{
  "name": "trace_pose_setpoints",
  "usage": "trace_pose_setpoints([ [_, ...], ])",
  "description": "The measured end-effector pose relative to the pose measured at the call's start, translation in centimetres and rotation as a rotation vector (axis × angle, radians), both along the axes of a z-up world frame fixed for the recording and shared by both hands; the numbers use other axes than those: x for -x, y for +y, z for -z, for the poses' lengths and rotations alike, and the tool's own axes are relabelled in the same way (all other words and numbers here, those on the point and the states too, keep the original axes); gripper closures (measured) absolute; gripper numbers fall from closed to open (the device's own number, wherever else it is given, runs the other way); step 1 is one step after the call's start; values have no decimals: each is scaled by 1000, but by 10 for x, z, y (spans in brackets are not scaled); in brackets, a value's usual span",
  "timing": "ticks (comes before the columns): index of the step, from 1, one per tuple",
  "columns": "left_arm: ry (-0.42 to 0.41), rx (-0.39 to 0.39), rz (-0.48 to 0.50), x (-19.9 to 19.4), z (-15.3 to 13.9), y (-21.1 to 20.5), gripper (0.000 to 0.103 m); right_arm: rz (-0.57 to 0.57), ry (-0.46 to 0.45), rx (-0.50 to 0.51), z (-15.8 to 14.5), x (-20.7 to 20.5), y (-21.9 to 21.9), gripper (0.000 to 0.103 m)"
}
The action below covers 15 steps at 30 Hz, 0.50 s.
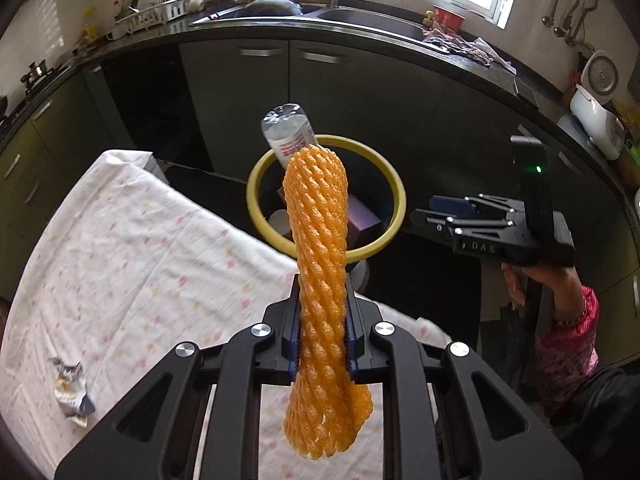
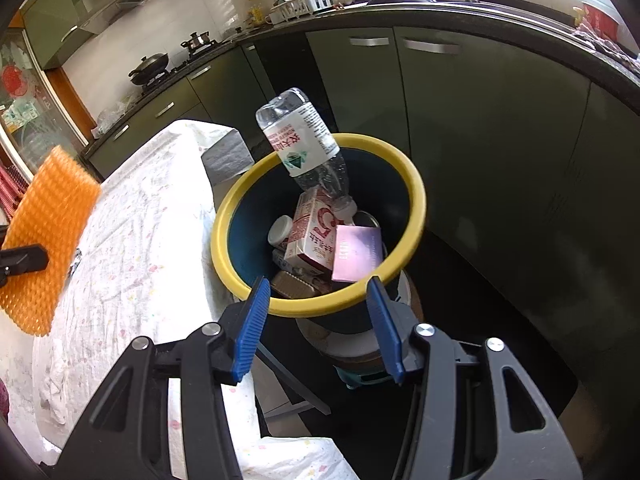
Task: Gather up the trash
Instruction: 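Carry the foam sleeve over the bin and open the left tool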
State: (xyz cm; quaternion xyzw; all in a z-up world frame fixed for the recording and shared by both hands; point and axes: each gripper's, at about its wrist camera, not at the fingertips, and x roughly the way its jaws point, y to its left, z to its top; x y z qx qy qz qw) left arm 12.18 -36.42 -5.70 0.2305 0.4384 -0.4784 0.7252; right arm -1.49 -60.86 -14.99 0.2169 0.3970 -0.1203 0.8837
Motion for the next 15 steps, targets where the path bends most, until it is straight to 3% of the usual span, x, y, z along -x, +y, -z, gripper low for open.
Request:
trace_pose_setpoints([
  [3, 24, -1, 18, -10, 10, -46, 82, 34, -2, -15, 4, 11, -13, 55],
  [10, -15, -42, 45, -31, 46, -129, 72, 80, -8, -67, 16, 25, -36, 55],
  [12, -38, -47, 42, -37, 54, -146, 62, 84, -8, -80, 19, 25, -39, 54],
  [14, -65, -47, 36, -42, 60, -157, 43, 86, -9, -91, 22, 26, -42, 53],
  [15, -67, -53, 36, -44, 62, -161, 41, 87, -13, -96, 22, 26, -42, 53],
])
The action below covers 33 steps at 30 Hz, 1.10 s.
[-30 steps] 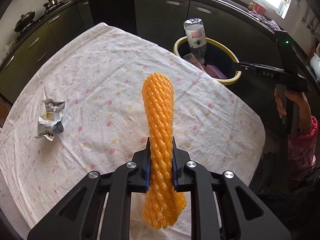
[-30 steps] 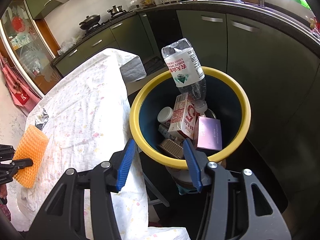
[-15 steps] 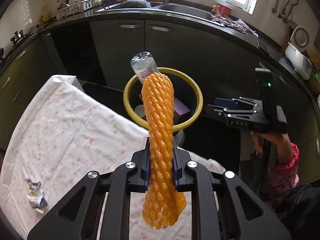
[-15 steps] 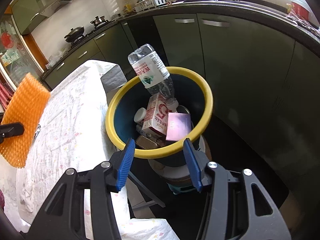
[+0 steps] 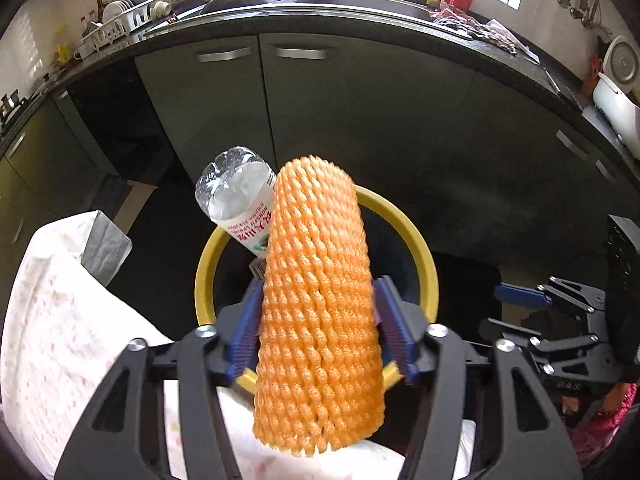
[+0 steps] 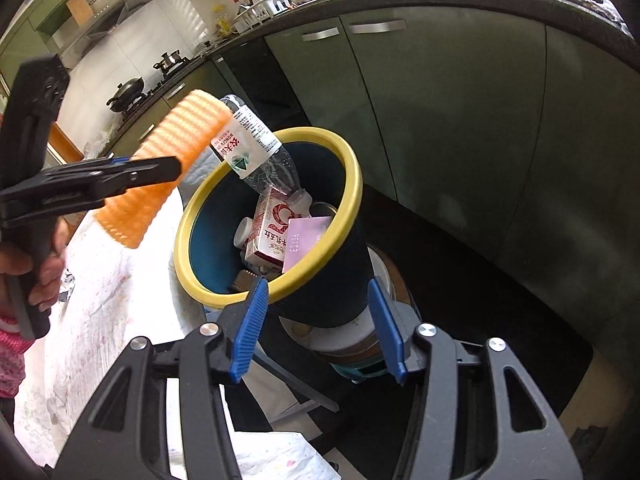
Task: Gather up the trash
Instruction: 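Carry the foam sleeve over the bin and open the left tool, then move the right tool to the silver snack wrapper and grasp it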
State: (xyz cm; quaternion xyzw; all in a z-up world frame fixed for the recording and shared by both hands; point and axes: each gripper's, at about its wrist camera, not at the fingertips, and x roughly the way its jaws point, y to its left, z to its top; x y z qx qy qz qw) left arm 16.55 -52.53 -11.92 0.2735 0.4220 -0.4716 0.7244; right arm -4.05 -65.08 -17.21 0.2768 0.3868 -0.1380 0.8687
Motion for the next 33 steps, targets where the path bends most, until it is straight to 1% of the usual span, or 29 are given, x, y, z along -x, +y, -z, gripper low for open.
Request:
trace_pose_setpoints([
  [1, 1, -7, -3, -2, 1, -2, 40, 0, -3, -3, 0, 0, 0, 52],
  [3, 19, 5, -3, -2, -1, 0, 36, 0, -7, -6, 0, 0, 0, 52],
  [4, 18, 18, 1, 0, -5, 3, 30, 1, -8, -7, 1, 1, 0, 52],
  [5, 5, 29, 1, 1, -9, 9, 27, 2, -8, -7, 1, 0, -1, 52],
  [8, -28, 74, -2, 6, -27, 31, 26, 1, -8, -7, 1, 0, 0, 52],
  [9, -28, 97, -8, 8, -35, 41, 25, -3, -8, -6, 1, 0, 0, 52],
  [11, -24, 151, -30, 12, -53, 64, 20, -13, -7, -3, 0, -2, 3, 52],
  [13, -25, 203, -57, 13, -68, 92, 17, -22, -4, 3, -1, -3, 7, 52],
  [16, -58, 269, -101, 19, -86, 135, 14, -39, 3, 16, -4, -9, 16, 51],
  [20, -115, 329, -190, 25, -102, 205, 12, -70, 11, 40, -10, -18, 32, 51],
  [25, -209, 365, -355, 28, -110, 295, 11, -132, 25, 70, -17, -36, 60, 51],
  [27, -238, 385, -430, 25, -112, 335, 10, -174, 30, 86, -20, -49, 75, 51],
  [29, -258, 408, -507, 23, -113, 376, 7, -221, 30, 104, -25, -61, 92, 51],
  [33, -296, 437, -669, 10, -108, 449, 6, -333, 27, 143, -38, -92, 132, 51],
])
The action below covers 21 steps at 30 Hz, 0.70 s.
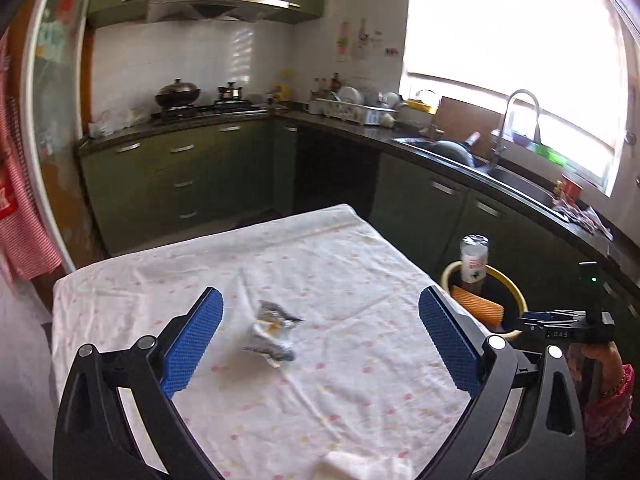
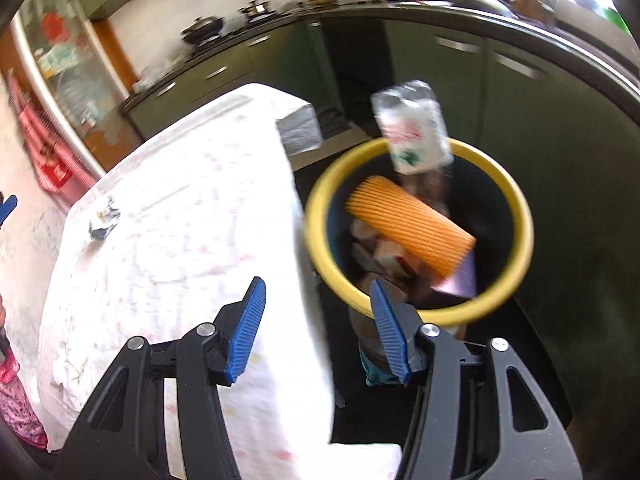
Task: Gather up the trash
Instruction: 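Move the right tool to the silver snack wrapper and grasp it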
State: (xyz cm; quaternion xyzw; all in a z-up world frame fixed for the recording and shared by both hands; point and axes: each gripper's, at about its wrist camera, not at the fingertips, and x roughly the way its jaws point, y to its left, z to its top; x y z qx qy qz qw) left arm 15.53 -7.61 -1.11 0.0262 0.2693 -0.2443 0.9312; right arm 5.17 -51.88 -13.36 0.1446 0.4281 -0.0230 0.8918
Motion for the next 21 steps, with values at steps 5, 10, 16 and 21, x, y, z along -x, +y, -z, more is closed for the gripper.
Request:
trace_pose_setpoints([
  [5, -14, 6, -158, -17, 20, 77, 6, -192, -11, 35, -17, -41, 64, 48],
  [10, 25, 32, -291, -37, 56, 129, 6, -403, -2, 68, -24, -86, 138, 47],
  [16, 89, 114, -349, -49, 91, 161, 6, -577, 35, 83, -27, -137, 210, 47],
  [21, 76, 73, -366, -49, 98, 159, 6, -636, 72, 55, -25, -184, 236, 57],
])
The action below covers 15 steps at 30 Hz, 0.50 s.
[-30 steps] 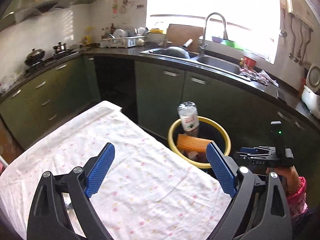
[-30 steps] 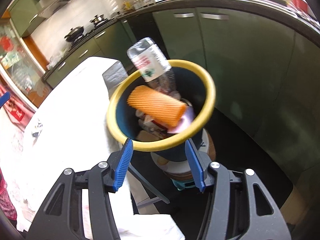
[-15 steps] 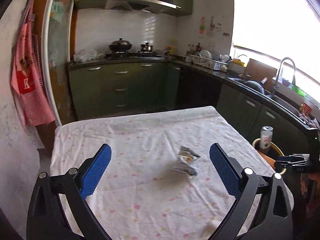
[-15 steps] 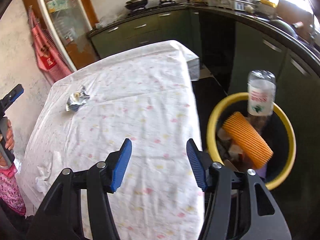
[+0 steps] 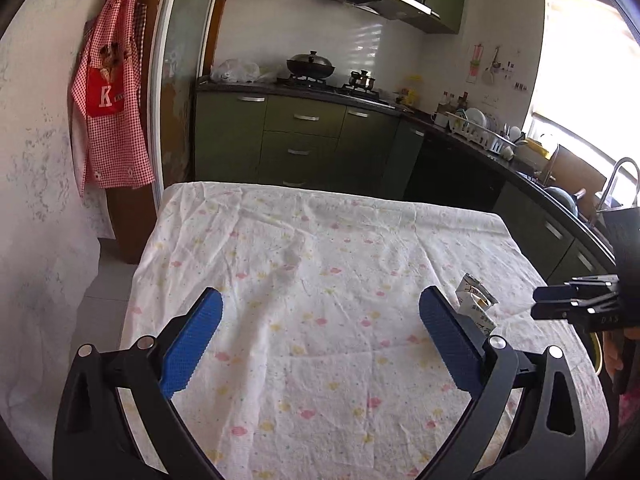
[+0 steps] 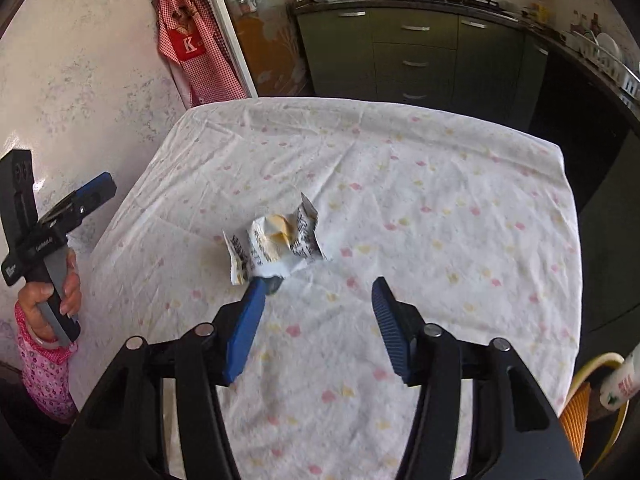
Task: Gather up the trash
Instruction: 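Move the right tool to the silver snack wrapper and grasp it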
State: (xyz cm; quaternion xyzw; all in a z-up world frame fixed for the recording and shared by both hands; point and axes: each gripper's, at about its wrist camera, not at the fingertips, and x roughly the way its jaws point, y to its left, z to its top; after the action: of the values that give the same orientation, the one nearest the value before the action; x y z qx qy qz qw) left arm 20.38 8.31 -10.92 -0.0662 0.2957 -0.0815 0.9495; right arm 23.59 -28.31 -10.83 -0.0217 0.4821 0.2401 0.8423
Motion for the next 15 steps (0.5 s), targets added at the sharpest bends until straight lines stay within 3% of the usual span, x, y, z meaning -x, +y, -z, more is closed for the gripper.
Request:
trace_pose_setpoints([
  [3, -2, -4, 14, 2, -1, -5, 6, -3, 32, -2, 6, -25, 9, 70],
  [11, 9, -20, 32, 2, 2, -13, 6, -22, 49, 92, 20, -44, 29, 86],
  [15, 8, -19, 43, 3, 1, -16, 6, -24, 74, 72, 25, -47, 25, 89],
])
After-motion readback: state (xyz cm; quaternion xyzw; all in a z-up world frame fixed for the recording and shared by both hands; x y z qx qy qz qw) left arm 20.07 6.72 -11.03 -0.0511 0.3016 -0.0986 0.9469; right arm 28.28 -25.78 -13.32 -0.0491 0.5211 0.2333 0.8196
